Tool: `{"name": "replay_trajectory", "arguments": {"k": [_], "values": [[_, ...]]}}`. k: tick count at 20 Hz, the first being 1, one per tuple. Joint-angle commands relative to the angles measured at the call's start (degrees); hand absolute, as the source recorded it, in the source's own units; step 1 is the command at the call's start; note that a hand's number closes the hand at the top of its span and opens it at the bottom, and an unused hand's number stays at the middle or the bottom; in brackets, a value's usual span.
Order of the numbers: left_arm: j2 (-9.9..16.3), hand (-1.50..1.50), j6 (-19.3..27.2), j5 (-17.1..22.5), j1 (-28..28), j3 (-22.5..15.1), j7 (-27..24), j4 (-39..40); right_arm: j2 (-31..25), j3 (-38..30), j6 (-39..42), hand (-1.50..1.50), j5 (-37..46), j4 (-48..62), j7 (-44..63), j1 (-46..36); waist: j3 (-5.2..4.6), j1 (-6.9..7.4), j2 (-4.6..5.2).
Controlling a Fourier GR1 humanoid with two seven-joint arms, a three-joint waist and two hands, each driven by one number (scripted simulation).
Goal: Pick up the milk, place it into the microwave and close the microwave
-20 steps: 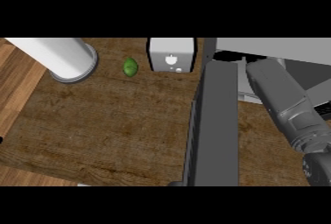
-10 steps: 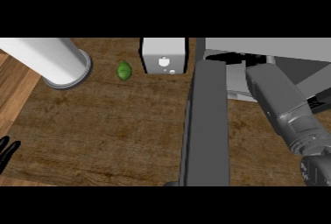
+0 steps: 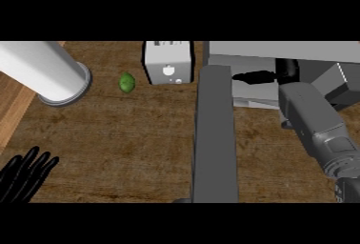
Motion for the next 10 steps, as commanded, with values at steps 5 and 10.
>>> {"name": "replay_trajectory", "arguments": {"k": [5, 10], "values": [[-2.8, -1.50, -6.1, -8.1, 1.8, -9.2, -0.5, 2.6, 3.2, -3.1, 15.2, -1.50, -4.3, 0.3, -6.3, 6.6, -0.06, -2.22, -1.15], [-4.1, -1.50, -6.6, -16.7, -3.8, -8.7, -5.6, 9.2, 6.9, -3.7, 21.6, -1.50, -6.3, -0.6, -10.0, 11.4, -0.19, -3.73, -1.79]]}}
